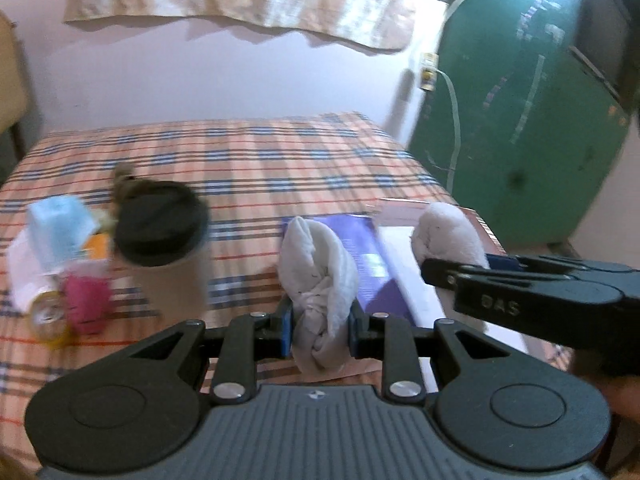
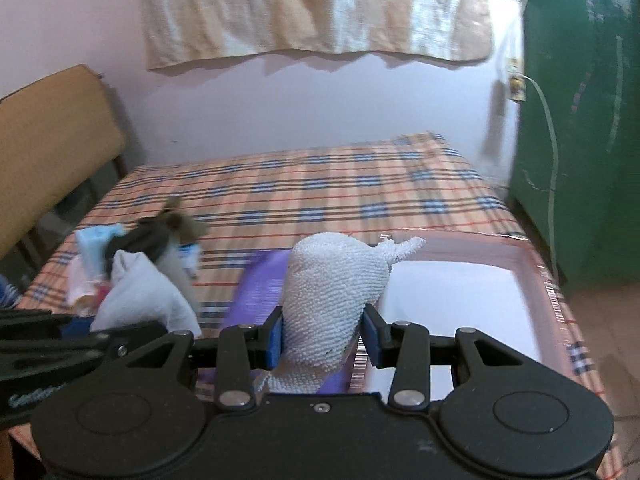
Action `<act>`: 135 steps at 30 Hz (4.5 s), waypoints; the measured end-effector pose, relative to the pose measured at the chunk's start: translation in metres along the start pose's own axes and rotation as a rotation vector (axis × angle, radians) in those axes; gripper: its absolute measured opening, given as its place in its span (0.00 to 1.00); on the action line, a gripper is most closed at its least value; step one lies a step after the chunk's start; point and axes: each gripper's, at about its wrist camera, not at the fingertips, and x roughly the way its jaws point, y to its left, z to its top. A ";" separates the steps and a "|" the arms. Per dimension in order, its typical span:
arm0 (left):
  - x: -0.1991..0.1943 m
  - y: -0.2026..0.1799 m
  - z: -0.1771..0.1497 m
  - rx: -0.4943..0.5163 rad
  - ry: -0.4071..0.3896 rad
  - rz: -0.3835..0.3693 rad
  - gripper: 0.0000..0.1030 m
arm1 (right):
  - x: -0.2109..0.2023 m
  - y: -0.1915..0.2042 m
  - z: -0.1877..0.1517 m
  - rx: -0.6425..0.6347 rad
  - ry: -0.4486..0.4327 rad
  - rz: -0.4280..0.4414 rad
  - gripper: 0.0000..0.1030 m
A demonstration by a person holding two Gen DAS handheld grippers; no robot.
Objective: Organize soft objects
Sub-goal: 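Carry both socks over the white tray box with both tools, then open the left tool while the right tool opens, dropping both socks into the tray, then move both tools back toward the pile beside the beige cup, then grasp the yellow tape roll with the left tool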
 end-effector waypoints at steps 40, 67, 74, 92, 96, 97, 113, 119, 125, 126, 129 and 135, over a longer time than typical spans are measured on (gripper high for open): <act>0.062 -0.062 0.015 0.095 0.040 -0.049 0.90 | 0.026 -0.097 0.015 0.120 -0.006 -0.093 0.78; -0.016 0.031 -0.003 -0.064 -0.008 0.181 0.93 | -0.021 0.030 -0.001 0.052 0.004 -0.006 0.79; -0.030 0.062 -0.018 -0.109 0.004 0.219 0.93 | -0.013 0.066 -0.010 -0.002 0.033 0.030 0.79; -0.069 0.142 -0.060 -0.248 -0.009 0.290 0.93 | 0.005 0.157 -0.037 -0.116 0.068 0.171 0.79; -0.072 0.162 -0.068 -0.291 -0.002 0.317 0.93 | 0.009 0.174 -0.043 -0.136 0.070 0.210 0.79; -0.072 0.167 -0.069 -0.303 0.002 0.324 0.93 | 0.010 0.177 -0.044 -0.140 0.071 0.219 0.79; -0.020 0.228 -0.063 -0.345 0.026 0.391 0.93 | 0.027 0.184 -0.056 -0.150 0.113 0.246 0.78; 0.004 0.241 -0.053 -0.350 0.027 0.411 0.93 | 0.036 0.179 -0.058 -0.141 0.132 0.234 0.78; 0.013 0.254 -0.049 -0.379 0.042 0.470 0.93 | 0.045 0.174 -0.058 -0.122 0.148 0.230 0.78; 0.012 0.255 -0.053 -0.380 0.050 0.488 0.93 | 0.046 0.173 -0.058 -0.120 0.148 0.231 0.78; -0.004 0.258 -0.065 -0.368 0.046 0.517 0.94 | 0.048 0.171 -0.057 -0.116 0.153 0.232 0.78; -0.047 0.274 -0.091 -0.362 0.057 0.646 0.94 | 0.052 0.176 -0.061 -0.113 0.168 0.254 0.78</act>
